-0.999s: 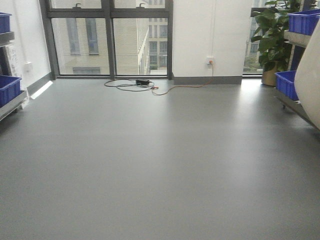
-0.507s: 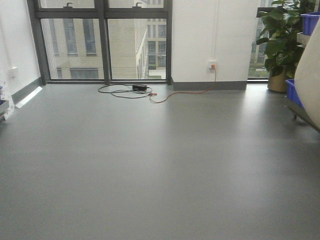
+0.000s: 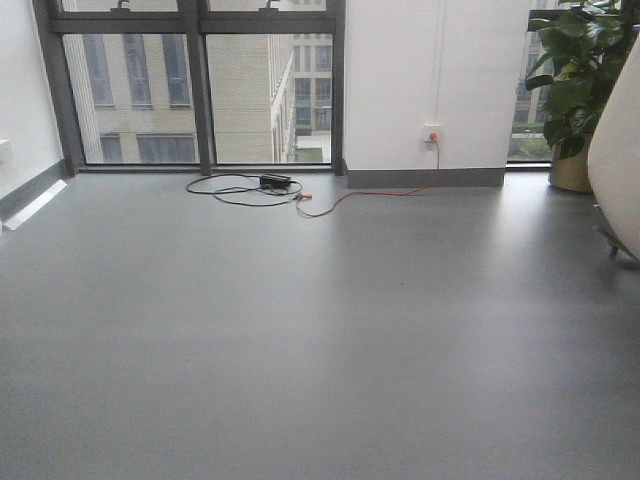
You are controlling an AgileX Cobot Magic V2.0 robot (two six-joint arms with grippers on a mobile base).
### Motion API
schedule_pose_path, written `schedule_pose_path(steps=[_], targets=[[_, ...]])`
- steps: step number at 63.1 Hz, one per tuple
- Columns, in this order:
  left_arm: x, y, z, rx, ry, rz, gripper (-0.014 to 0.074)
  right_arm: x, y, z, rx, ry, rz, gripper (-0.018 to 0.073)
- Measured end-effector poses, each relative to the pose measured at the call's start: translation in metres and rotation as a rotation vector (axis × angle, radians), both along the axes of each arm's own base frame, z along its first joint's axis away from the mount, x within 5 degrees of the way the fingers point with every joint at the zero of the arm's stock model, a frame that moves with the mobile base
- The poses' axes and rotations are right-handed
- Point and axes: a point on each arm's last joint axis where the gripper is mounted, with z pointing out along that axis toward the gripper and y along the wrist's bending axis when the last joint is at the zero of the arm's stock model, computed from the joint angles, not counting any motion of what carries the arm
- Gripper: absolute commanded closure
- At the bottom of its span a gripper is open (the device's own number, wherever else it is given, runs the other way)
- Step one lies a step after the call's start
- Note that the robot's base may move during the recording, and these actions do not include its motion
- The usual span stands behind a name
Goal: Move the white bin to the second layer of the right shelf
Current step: 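Drive toward the windows holding the bin in the right gripper, then turn the base to face the roller shelf with blue bins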
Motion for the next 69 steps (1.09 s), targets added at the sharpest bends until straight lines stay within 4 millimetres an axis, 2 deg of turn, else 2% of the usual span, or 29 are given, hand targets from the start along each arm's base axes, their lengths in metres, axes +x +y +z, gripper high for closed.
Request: schedule_pose_path(steps=[69], targets=[[0.0000,0.0000,0.0000,0.000,0.000,0.000,0.0512,0.0003,0.0002,-0.0002,0.002,0.002,0.000,0.0507]])
